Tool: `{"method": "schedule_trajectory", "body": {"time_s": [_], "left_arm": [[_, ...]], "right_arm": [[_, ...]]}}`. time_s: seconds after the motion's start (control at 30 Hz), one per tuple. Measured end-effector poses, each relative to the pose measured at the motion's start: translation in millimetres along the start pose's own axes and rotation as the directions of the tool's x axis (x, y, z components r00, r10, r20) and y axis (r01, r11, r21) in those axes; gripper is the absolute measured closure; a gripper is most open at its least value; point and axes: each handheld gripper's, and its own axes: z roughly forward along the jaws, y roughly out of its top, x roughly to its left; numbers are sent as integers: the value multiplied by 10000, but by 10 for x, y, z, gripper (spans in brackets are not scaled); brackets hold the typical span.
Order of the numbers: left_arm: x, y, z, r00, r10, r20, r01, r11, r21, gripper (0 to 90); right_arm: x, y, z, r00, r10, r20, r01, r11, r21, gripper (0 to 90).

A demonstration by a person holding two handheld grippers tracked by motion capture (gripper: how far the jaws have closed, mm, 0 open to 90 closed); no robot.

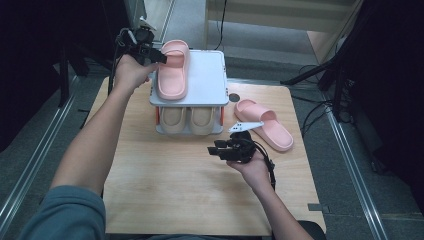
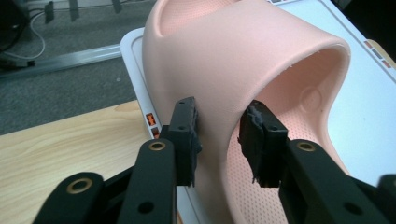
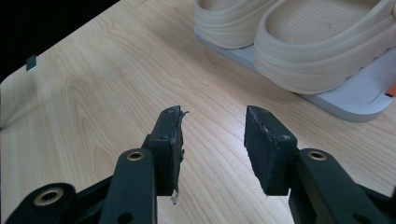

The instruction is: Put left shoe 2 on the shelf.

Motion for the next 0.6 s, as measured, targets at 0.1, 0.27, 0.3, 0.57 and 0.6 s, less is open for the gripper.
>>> {"method": "schedule_trajectory", "body": {"time_s": [0.1, 0.27, 0.3, 0.57, 0.6], "left_arm": [[4, -5, -10, 9999, 38, 94, -39, 10000, 83, 624], [10, -26, -113, 9995, 114, 282, -115, 9999, 24, 587], [19, -32, -147, 9993, 94, 356, -95, 10000, 21, 578], [56, -142, -462, 9970, 171, 750, -151, 9995, -274, 535], [64, -169, -503, 9966, 178, 806, -153, 9994, -323, 532]], "right_arm": [[-4, 2, 1, 10000, 22, 35, -22, 10000, 11, 575], [-25, 0, -21, 10000, 27, 61, -26, 10000, -55, 575], [-34, 0, -29, 10000, 28, 90, -28, 10000, -52, 575], [-118, -5, -135, 9994, 192, 295, -184, 9995, -265, 575], [-130, -6, -152, 9991, 251, 351, -241, 9993, -293, 575]]}}
